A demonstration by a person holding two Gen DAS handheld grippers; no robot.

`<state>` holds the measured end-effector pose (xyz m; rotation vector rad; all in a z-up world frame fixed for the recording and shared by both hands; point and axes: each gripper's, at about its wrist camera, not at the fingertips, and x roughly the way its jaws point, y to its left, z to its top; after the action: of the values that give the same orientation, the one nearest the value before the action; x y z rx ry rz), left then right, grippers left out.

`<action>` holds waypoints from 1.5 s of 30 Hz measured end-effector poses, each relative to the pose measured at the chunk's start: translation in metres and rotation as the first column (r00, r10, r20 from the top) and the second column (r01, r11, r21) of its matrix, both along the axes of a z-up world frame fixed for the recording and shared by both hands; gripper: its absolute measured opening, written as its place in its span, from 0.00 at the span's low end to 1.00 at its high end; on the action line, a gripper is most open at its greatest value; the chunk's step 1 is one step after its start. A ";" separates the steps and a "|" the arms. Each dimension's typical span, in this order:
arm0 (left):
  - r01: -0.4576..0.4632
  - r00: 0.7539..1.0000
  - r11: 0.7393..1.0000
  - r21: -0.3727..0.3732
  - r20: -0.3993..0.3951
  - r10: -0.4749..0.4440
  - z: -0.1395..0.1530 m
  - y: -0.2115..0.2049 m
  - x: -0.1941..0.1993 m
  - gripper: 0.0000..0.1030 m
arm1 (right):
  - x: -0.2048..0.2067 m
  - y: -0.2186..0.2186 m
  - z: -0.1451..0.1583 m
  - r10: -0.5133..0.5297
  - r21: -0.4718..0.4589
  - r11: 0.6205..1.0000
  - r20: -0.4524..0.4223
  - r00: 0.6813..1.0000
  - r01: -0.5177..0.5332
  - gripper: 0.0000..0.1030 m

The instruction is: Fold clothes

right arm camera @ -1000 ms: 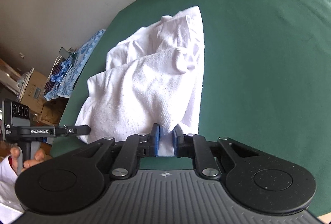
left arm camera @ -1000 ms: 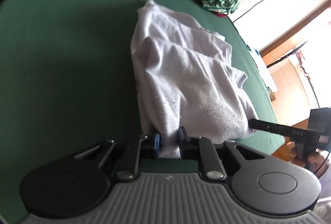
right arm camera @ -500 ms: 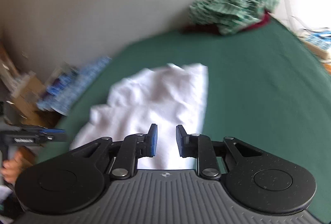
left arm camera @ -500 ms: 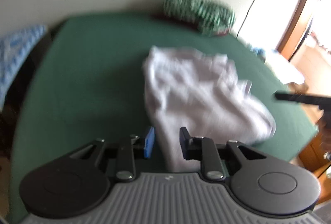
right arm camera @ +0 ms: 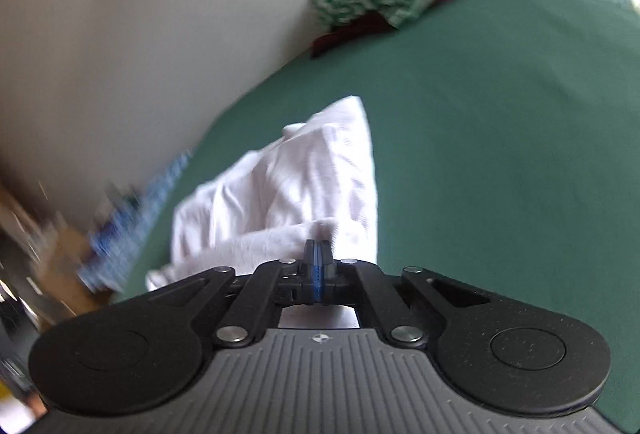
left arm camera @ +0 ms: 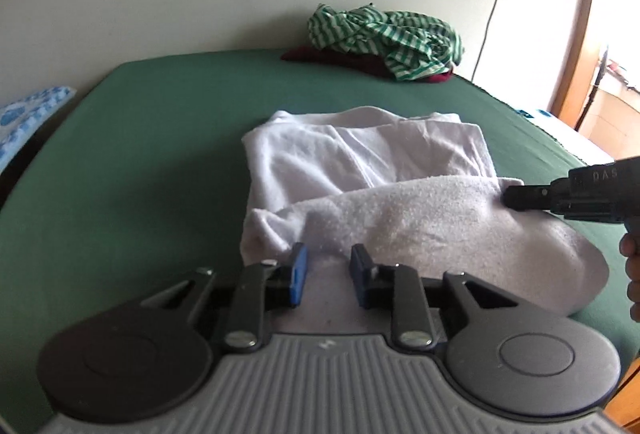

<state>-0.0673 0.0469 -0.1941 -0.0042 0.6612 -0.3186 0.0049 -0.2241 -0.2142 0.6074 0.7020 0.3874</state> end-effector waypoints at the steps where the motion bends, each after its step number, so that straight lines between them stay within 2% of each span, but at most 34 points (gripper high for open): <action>1: 0.006 1.000 1.000 0.009 0.005 -0.006 -0.001 0.000 0.001 0.27 | 0.000 -0.004 -0.001 -0.008 0.024 1.000 -0.011 1.000 0.008 0.00; 5: 0.039 0.999 0.998 0.051 -0.011 -0.039 0.012 -0.001 0.000 0.25 | 0.000 -0.007 0.009 -0.044 0.023 0.999 -0.054 0.998 0.045 0.00; 6: 0.049 0.999 0.997 0.063 0.007 -0.049 0.018 -0.001 -0.005 0.24 | -0.004 -0.009 0.017 -0.057 0.014 0.998 -0.054 0.997 0.058 0.06; 7: 0.062 0.998 0.996 0.069 0.030 -0.064 0.025 0.000 -0.016 0.26 | -0.011 -0.010 0.027 -0.049 0.002 0.999 -0.031 0.998 0.050 0.08; 9: 0.092 0.995 0.995 0.032 0.029 -0.093 0.032 0.002 -0.032 0.36 | -0.024 -0.007 0.038 0.020 0.014 1.000 -0.018 1.000 -0.020 0.11; 10: 0.107 0.994 0.994 0.007 0.020 -0.108 0.031 0.001 -0.038 0.38 | -0.030 -0.005 0.043 0.066 0.028 0.997 -0.018 0.998 -0.065 0.12; 13: 0.119 0.993 0.993 0.015 -0.023 -0.118 0.014 -0.003 -0.050 0.38 | -0.045 0.005 0.038 0.158 0.015 0.987 -0.063 0.985 -0.157 0.13; 14: 0.108 0.993 0.994 0.009 -0.038 -0.108 0.008 -0.001 -0.051 0.38 | -0.049 0.004 0.034 0.167 0.008 0.986 -0.076 0.983 -0.167 0.13; 15: 0.100 0.994 0.995 -0.003 -0.034 -0.100 0.003 0.002 -0.054 0.39 | -0.052 -0.001 0.029 0.154 0.002 0.988 -0.081 0.985 -0.154 0.03; 16: 0.100 0.995 0.995 -0.009 -0.025 -0.100 0.001 0.005 -0.055 0.40 | -0.056 -0.006 0.024 0.140 -0.004 0.990 -0.086 0.986 -0.141 0.00; 18: 0.117 0.993 0.993 0.016 -0.024 -0.117 0.002 0.005 -0.056 0.41 | -0.061 -0.015 0.017 0.118 -0.019 0.993 -0.093 0.989 -0.120 0.00; 20: 0.140 0.990 0.989 0.042 -0.040 -0.139 0.012 0.002 -0.055 0.35 | -0.060 -0.012 0.029 0.124 -0.069 0.989 -0.094 0.988 -0.131 0.00; 21: 0.157 0.987 0.986 0.048 -0.030 -0.156 0.019 0.000 -0.057 0.33 | -0.060 -0.007 0.039 0.136 -0.096 0.985 -0.070 0.988 -0.142 0.07; 22: 0.172 0.985 0.984 0.051 -0.006 -0.172 0.025 -0.001 -0.060 0.36 | -0.060 -0.002 0.047 0.155 -0.108 0.981 -0.041 0.987 -0.159 0.11; 24: 0.200 0.980 0.979 0.046 -0.025 -0.199 0.024 -0.003 -0.060 0.40 | -0.056 0.009 0.053 0.199 -0.118 0.973 -0.016 0.980 -0.199 0.11; 26: 0.220 0.974 0.975 0.045 -0.056 -0.217 0.018 -0.004 -0.059 0.41 | -0.052 0.017 0.050 0.228 -0.125 0.965 -0.040 0.973 -0.231 0.11; 28: 0.224 0.973 0.974 0.042 -0.072 -0.220 0.008 -0.001 -0.059 0.43 | -0.045 0.018 0.043 0.211 -0.169 0.960 -0.092 0.973 -0.224 0.10; 29: 0.230 0.971 0.973 0.032 -0.077 -0.227 0.010 0.001 -0.058 0.43 | -0.041 0.016 0.041 0.193 -0.186 0.959 -0.118 0.974 -0.212 0.02; 30: 0.238 0.968 0.971 0.023 -0.089 -0.235 0.013 0.001 -0.056 0.42 | -0.036 0.013 0.042 0.176 -0.178 0.964 -0.141 0.974 -0.200 0.01; 31: 0.247 0.965 0.969 0.014 -0.090 -0.245 0.016 0.003 -0.053 0.42 | -0.032 0.012 0.046 0.165 -0.157 0.970 -0.150 0.975 -0.188 0.05; 32: 0.256 0.963 0.967 0.004 -0.085 -0.255 0.021 0.005 -0.049 0.43 | -0.029 0.012 0.052 0.155 -0.144 0.974 -0.137 0.978 -0.175 0.16; 33: 0.267 0.960 0.964 0.000 -0.092 -0.266 0.021 0.007 -0.044 0.48 | -0.025 0.014 0.057 0.146 -0.144 0.976 -0.115 0.983 -0.162 0.18; 35: 0.291 0.950 0.957 -0.001 -0.119 -0.289 0.017 0.010 -0.031 0.54 | -0.013 0.019 0.058 0.117 -0.171 0.976 -0.121 0.986 -0.137 0.20; 40: 0.358 0.921 0.934 0.006 -0.170 -0.351 0.017 0.021 -0.002 0.56 | 0.012 0.017 0.047 0.005 -0.326 0.942 -0.218 0.976 -0.077 0.22; 42: 0.354 0.925 0.935 0.000 -0.146 -0.351 0.031 0.033 0.012 0.57 | 0.014 0.004 0.056 -0.014 -0.305 0.951 -0.204 0.979 -0.049 0.25; 44: 0.349 0.928 0.937 -0.014 -0.136 -0.348 0.038 0.042 0.030 0.67 | 0.020 -0.007 0.071 -0.012 -0.257 0.966 -0.159 0.987 -0.030 0.26; 45: 0.344 0.927 0.939 -0.030 -0.146 -0.344 0.036 0.043 0.043 0.75 | 0.027 -0.012 0.080 -0.003 -0.231 0.973 -0.139 0.990 -0.030 0.34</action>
<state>-0.0240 0.0902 -0.1579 0.0859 0.8114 -0.6640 0.0316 -0.2361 -0.1343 0.4097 0.8710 0.2722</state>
